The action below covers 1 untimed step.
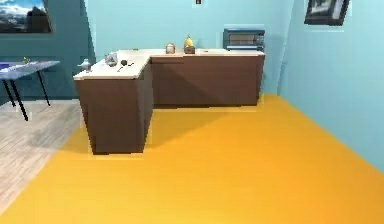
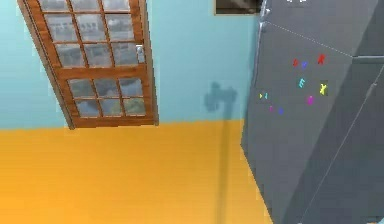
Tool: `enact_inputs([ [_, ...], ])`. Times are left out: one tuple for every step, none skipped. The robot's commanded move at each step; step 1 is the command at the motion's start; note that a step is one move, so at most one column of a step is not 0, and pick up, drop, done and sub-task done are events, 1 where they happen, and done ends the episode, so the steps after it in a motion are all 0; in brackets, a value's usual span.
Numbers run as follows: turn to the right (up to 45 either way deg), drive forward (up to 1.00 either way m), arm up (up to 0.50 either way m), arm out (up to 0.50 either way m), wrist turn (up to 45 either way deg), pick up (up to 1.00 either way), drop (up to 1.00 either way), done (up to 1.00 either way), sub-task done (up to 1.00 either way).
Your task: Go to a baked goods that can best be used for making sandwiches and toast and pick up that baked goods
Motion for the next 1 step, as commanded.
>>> enact_inputs([
  [0.0, 1.00, 0.00, 0.00, 0.0, 0.00, 0.00, 0.00, 0.00],
])
